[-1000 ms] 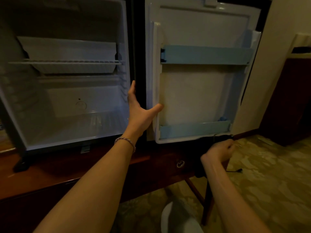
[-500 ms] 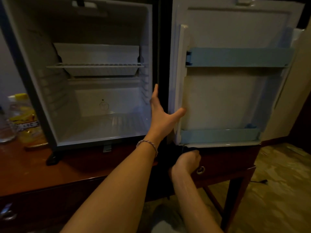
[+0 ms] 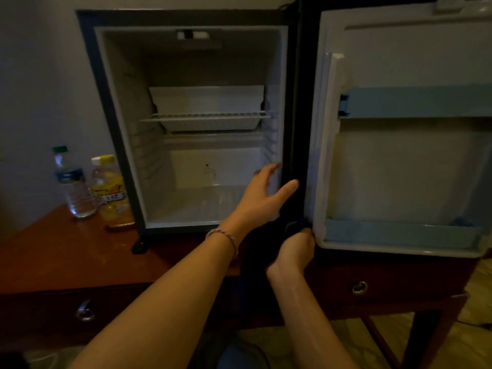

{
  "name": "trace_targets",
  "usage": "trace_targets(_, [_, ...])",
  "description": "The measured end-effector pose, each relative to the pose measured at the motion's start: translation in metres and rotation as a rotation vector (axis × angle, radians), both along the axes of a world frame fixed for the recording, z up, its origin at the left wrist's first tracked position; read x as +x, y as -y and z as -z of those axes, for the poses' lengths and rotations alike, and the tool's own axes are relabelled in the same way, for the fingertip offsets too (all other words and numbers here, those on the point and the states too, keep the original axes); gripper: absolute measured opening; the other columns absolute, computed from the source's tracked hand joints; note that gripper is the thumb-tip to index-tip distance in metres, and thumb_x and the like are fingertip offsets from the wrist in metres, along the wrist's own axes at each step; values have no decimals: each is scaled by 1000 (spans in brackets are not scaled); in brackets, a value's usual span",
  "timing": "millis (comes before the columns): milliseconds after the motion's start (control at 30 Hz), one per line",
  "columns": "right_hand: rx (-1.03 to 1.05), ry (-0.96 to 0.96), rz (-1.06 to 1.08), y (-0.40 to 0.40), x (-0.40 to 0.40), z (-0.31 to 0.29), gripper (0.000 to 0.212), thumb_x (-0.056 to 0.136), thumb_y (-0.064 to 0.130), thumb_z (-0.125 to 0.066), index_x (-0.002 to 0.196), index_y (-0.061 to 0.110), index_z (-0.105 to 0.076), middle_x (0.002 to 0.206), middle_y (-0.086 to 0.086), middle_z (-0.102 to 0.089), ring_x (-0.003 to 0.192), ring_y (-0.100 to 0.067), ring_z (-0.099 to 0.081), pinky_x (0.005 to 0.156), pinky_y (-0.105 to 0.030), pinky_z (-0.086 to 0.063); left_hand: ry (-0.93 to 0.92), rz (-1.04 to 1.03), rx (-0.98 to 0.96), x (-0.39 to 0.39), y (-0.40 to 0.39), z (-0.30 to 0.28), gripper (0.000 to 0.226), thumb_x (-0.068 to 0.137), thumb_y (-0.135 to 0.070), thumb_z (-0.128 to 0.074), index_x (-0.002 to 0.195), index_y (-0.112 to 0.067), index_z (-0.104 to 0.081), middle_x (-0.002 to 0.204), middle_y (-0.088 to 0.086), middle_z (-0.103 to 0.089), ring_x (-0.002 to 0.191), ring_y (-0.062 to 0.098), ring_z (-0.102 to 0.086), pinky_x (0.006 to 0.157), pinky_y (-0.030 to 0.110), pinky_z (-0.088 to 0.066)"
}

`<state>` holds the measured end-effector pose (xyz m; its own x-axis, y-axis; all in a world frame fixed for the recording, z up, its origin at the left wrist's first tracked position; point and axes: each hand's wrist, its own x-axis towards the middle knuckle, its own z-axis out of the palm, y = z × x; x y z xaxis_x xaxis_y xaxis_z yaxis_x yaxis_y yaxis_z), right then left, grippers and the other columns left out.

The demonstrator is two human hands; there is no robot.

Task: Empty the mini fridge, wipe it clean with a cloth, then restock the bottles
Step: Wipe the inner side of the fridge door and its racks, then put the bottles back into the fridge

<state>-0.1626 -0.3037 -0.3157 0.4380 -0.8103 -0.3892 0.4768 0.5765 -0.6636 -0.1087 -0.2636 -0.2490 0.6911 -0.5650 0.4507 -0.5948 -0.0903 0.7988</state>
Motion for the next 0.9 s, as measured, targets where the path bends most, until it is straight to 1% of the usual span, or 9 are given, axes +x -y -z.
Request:
trace_targets(133, [-77,42,-96,-29,6,-17,35,103,31,-40,125,13,-59,119,-9,-62,99,-29,-63,81,-40,-54,-136,-105,-10,9,-73,29,49,98,-54,-51,135,-22,-56,131,-2,-59,119,13,-57,89,19,-49])
trace_targets(233, [-80,68,-171,-62,27,-31,34,101,34,-42,123,16,-60,114,-7,-64,93,-26,-65,73,-35,-54,-302,-162,-55,1,-122,52,45,99,-61,-38,121,-30,-64,120,-7,-66,113,10,-62,100,33,-50])
trace_targets(400, [-152,108,-312,-136,63,-54,38,95,44,-43,116,21,-64,114,-5,-67,94,-25,-67,85,-46,-57,-581,-195,-257,-6,-181,61,60,98,-69,-23,134,-38,-60,129,-9,-66,120,8,-59,106,32,-44])
trace_targets(500, [-207,133,-376,-174,78,-60,29,101,43,-41,109,24,-62,105,3,-65,92,-19,-64,82,-38,-55,-654,-321,-344,-1,-215,56,70,91,-80,-26,127,-37,-66,123,-4,-71,117,16,-64,107,41,-46])
trace_targets(600, [-400,147,-390,-206,89,-59,25,103,42,-42,98,25,-60,95,7,-64,84,-10,-61,76,-31,-50,-637,-498,-441,8,-256,47,66,93,-74,-35,119,-25,-71,116,1,-74,109,21,-68,102,44,-51])
trace_targets(700, [-615,151,-407,-231,100,-51,32,103,41,-43,91,15,-56,82,3,-57,72,-8,-53,68,-29,-43,-472,-767,-371,23,-297,43,55,99,-63,-41,92,-17,-72,94,5,-73,87,15,-69,78,31,-56])
trace_targets(767, [-723,158,-447,-245,109,-45,31,102,43,-45,94,16,-58,89,0,-61,80,-12,-57,73,-33,-46,-313,-897,-258,34,-323,40,56,100,-56,-44,70,-11,-59,68,6,-61,59,11,-54,53,24,-41])
trace_targets(800, [-785,150,-472,-252,116,-42,30,101,44,-46,96,18,-60,94,-1,-64,85,-15,-59,77,-36,-49,-251,-944,-203,39,-335,38,55,101,-52,-45,65,-12,-50,61,4,-52,52,11,-45,47,22,-33])
trace_targets(900, [-964,105,-598,-271,134,-34,21,97,53,-48,96,35,-59,107,0,-63,95,-16,-62,83,-39,-54,-111,-1043,-32,59,-367,32,55,102,-47,-46,67,-6,-52,61,4,-52,50,14,-45,45,25,-33])
